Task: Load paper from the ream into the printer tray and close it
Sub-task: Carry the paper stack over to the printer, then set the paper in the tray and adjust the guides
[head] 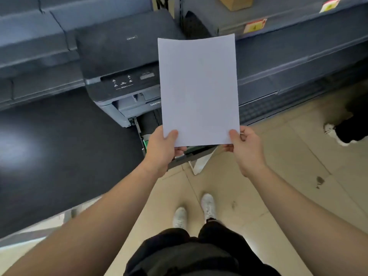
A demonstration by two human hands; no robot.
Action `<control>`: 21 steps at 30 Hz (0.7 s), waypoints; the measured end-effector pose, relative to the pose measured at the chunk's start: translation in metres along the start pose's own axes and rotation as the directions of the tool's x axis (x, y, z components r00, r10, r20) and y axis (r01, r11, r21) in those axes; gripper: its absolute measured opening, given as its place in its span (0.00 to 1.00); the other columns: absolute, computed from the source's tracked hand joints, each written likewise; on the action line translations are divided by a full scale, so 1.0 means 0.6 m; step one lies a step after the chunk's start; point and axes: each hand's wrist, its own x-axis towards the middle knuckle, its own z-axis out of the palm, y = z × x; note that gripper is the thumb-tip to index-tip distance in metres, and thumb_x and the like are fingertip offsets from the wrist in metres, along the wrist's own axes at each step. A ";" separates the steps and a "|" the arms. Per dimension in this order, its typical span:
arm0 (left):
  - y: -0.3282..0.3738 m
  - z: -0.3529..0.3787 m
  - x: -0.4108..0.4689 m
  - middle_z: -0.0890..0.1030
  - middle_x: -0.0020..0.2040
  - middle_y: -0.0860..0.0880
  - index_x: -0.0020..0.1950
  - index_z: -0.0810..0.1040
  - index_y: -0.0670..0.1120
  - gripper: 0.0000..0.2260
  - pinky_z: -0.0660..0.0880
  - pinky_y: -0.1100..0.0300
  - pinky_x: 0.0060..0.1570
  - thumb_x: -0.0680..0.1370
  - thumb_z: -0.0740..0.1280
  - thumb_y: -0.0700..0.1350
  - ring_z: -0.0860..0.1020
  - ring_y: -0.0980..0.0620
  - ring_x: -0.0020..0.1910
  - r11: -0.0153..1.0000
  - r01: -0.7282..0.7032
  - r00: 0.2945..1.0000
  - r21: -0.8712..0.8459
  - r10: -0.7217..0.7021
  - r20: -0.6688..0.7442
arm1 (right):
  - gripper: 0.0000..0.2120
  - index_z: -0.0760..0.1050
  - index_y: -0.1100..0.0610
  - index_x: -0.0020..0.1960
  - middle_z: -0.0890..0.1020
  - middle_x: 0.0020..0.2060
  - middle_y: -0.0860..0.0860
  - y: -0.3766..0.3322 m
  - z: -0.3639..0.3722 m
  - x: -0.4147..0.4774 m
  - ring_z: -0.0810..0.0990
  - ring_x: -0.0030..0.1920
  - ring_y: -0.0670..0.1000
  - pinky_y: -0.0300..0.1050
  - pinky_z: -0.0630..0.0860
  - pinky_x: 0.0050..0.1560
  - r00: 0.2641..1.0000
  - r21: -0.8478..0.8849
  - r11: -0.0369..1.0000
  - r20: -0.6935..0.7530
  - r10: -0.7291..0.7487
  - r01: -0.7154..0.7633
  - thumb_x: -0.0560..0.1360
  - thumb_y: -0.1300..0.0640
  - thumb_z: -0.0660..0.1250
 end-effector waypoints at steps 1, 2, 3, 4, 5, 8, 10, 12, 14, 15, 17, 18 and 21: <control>-0.007 0.000 0.001 0.83 0.46 0.46 0.62 0.74 0.46 0.09 0.84 0.51 0.42 0.84 0.58 0.42 0.82 0.47 0.37 1.000 0.009 1.000 -0.013 -0.009 -0.027 | 0.06 0.77 0.51 0.48 0.86 0.33 0.48 0.006 0.006 0.010 0.83 0.30 0.49 0.49 0.83 0.40 0.999 -0.019 1.000 0.033 0.004 -0.004 0.81 0.58 0.63; -0.016 0.001 0.001 0.83 0.45 0.46 0.60 0.74 0.48 0.08 0.84 0.52 0.42 0.84 0.58 0.42 0.82 0.47 0.37 1.000 0.016 0.998 -0.024 -0.018 -0.056 | 0.06 0.77 0.51 0.48 0.86 0.32 0.48 0.013 0.010 0.020 0.83 0.30 0.49 0.49 0.83 0.41 0.998 -0.038 0.999 0.065 0.011 -0.009 0.81 0.58 0.63; -0.026 0.002 0.000 0.83 0.44 0.45 0.57 0.75 0.49 0.07 0.84 0.52 0.41 0.83 0.58 0.41 0.82 0.48 0.35 0.999 0.029 0.995 -0.036 -0.032 -0.089 | 0.06 0.78 0.52 0.49 0.86 0.32 0.49 0.021 0.014 0.029 0.83 0.30 0.48 0.50 0.83 0.41 0.995 -0.060 0.998 0.097 0.022 -0.017 0.81 0.58 0.63; -0.038 0.004 -0.001 0.83 0.43 0.43 0.55 0.76 0.50 0.07 0.83 0.52 0.40 0.83 0.59 0.41 0.81 0.48 0.34 0.998 0.044 0.991 -0.053 -0.051 -0.127 | 0.05 0.78 0.52 0.49 0.86 0.33 0.50 0.026 0.018 0.037 0.84 0.30 0.48 0.50 0.83 0.42 0.991 -0.084 0.996 0.129 0.034 -0.023 0.81 0.58 0.63; -0.051 0.006 -0.002 0.83 0.42 0.42 0.53 0.76 0.50 0.07 0.82 0.52 0.38 0.82 0.59 0.41 0.81 0.47 0.34 0.996 0.060 0.984 -0.068 -0.070 -0.163 | 0.05 0.78 0.52 0.49 0.86 0.33 0.51 0.032 0.020 0.045 0.84 0.30 0.49 0.51 0.83 0.42 0.986 -0.113 0.993 0.160 0.047 -0.029 0.81 0.58 0.63; -0.089 0.017 -0.013 0.83 0.41 0.39 0.58 0.76 0.45 0.08 0.80 0.56 0.35 0.82 0.60 0.42 0.81 0.47 0.34 0.988 0.121 0.962 -0.096 -0.140 -0.232 | 0.05 0.78 0.51 0.51 0.87 0.35 0.51 0.052 0.020 0.061 0.85 0.31 0.50 0.53 0.82 0.43 0.966 -0.194 0.980 0.242 0.089 -0.041 0.81 0.57 0.63; -0.113 0.028 -0.024 0.83 0.40 0.40 0.60 0.75 0.43 0.08 0.80 0.56 0.35 0.83 0.60 0.42 0.81 0.47 0.35 0.975 0.175 0.943 -0.140 -0.207 -0.262 | 0.06 0.78 0.51 0.51 0.87 0.36 0.50 0.067 0.018 0.067 0.85 0.30 0.50 0.53 0.82 0.42 0.953 -0.238 0.970 0.282 0.114 -0.045 0.80 0.56 0.63; -0.137 0.039 -0.034 0.83 0.39 0.41 0.61 0.75 0.44 0.09 0.80 0.55 0.35 0.83 0.59 0.43 0.81 0.47 0.34 0.957 0.223 0.921 -0.188 -0.270 -0.282 | 0.06 0.79 0.53 0.53 0.87 0.36 0.49 0.083 0.014 0.067 0.85 0.30 0.51 0.51 0.81 0.40 0.942 -0.277 0.959 0.300 0.149 -0.063 0.80 0.56 0.63; -0.159 0.048 -0.040 0.83 0.40 0.41 0.61 0.75 0.45 0.09 0.80 0.54 0.36 0.84 0.59 0.43 0.81 0.47 0.35 0.939 0.261 0.903 -0.225 -0.320 -0.286 | 0.06 0.80 0.53 0.52 0.87 0.35 0.50 0.098 0.010 0.067 0.84 0.29 0.51 0.49 0.81 0.39 0.933 -0.298 0.950 0.307 0.185 -0.090 0.80 0.57 0.64; -0.167 0.051 -0.042 0.83 0.40 0.41 0.61 0.75 0.46 0.08 0.80 0.53 0.37 0.84 0.59 0.42 0.81 0.47 0.35 0.930 0.278 0.895 -0.239 -0.341 -0.287 | 0.06 0.80 0.53 0.50 0.87 0.34 0.51 0.104 0.008 0.067 0.84 0.29 0.52 0.50 0.81 0.38 0.929 -0.308 0.946 0.310 0.202 -0.103 0.80 0.57 0.64; -0.175 0.054 -0.041 0.82 0.39 0.41 0.60 0.75 0.47 0.08 0.79 0.55 0.35 0.84 0.59 0.42 0.80 0.48 0.33 0.917 0.306 0.883 -0.254 -0.374 -0.285 | 0.07 0.80 0.51 0.47 0.87 0.34 0.52 0.110 0.009 0.070 0.83 0.29 0.52 0.50 0.81 0.37 0.920 -0.328 0.936 0.314 0.232 -0.124 0.80 0.58 0.64; -0.175 0.053 -0.038 0.82 0.39 0.41 0.60 0.75 0.46 0.07 0.78 0.56 0.33 0.84 0.59 0.42 0.80 0.49 0.32 0.913 0.320 0.879 -0.253 -0.385 -0.281 | 0.07 0.79 0.50 0.46 0.87 0.34 0.53 0.111 0.012 0.072 0.83 0.30 0.52 0.51 0.82 0.37 0.917 -0.338 0.932 0.315 0.245 -0.132 0.80 0.58 0.64; -0.180 0.040 -0.015 0.82 0.41 0.39 0.60 0.75 0.44 0.08 0.77 0.57 0.30 0.83 0.59 0.40 0.78 0.48 0.30 0.904 0.364 0.870 -0.226 -0.417 -0.265 | 0.10 0.78 0.49 0.42 0.87 0.36 0.56 0.112 0.025 0.078 0.82 0.31 0.54 0.53 0.81 0.39 0.912 -0.357 0.922 0.312 0.267 -0.148 0.79 0.59 0.63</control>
